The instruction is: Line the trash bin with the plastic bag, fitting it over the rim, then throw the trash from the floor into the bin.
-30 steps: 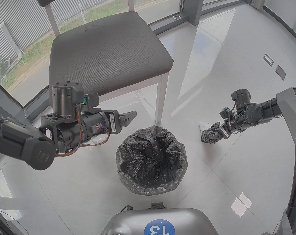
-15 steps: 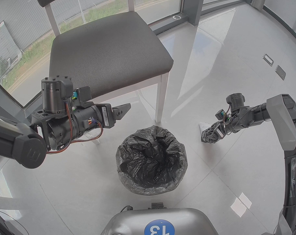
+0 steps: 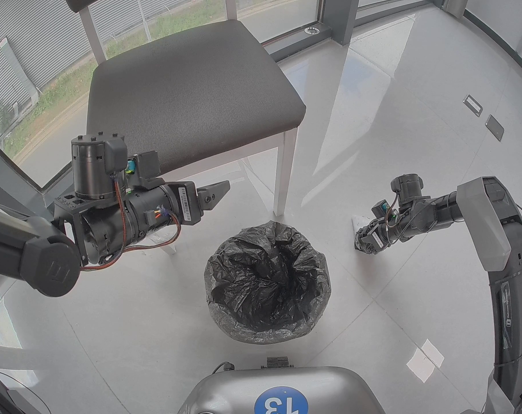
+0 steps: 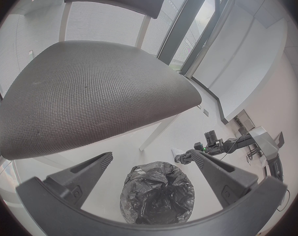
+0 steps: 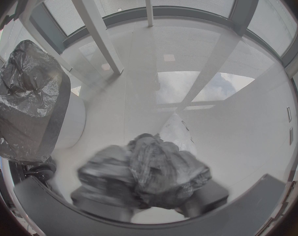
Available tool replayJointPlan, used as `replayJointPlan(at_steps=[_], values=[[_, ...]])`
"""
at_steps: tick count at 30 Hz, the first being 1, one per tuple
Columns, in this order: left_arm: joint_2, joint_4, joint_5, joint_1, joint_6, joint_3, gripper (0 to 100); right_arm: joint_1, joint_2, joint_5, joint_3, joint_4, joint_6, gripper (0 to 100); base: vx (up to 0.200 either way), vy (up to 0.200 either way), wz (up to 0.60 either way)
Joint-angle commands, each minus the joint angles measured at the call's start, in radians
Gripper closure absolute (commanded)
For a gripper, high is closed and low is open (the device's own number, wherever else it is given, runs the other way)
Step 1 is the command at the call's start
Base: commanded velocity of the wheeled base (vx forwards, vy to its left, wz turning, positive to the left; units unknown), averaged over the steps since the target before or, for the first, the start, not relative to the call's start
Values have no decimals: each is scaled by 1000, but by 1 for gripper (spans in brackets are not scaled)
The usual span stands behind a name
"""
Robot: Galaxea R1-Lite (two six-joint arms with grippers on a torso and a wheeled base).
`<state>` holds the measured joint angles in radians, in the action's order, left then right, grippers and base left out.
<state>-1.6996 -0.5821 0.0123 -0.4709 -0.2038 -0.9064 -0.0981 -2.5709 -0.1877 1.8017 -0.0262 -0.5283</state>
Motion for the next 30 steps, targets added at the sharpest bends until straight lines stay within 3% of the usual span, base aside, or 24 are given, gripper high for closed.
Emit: replayJointPlan(at_steps=[1, 10, 14, 19, 25, 30], values=[[-5, 1, 0, -2, -2, 7, 0, -5, -14, 1, 4, -3, 4, 100, 0, 0, 0], [-2, -2, 0, 0, -3, 43, 0, -5, 24, 4, -42, 6, -1, 100, 0, 0, 0], [11, 1, 0, 12, -6, 58, 0, 0, 175, 4, -137, 32, -15, 100, 0, 0, 0], [20, 2, 0, 14, -16, 133, 0, -8, 502, 2, -352, 42, -61, 100, 0, 0, 0], [14, 5, 0, 12, -63, 207, 0, -74, 739, 2, -501, 75, -50, 100, 0, 0, 0], [8, 41, -3, 14, -71, 254, 0, -232, 908, -3, -614, 103, 10, 100, 0, 0, 0]])
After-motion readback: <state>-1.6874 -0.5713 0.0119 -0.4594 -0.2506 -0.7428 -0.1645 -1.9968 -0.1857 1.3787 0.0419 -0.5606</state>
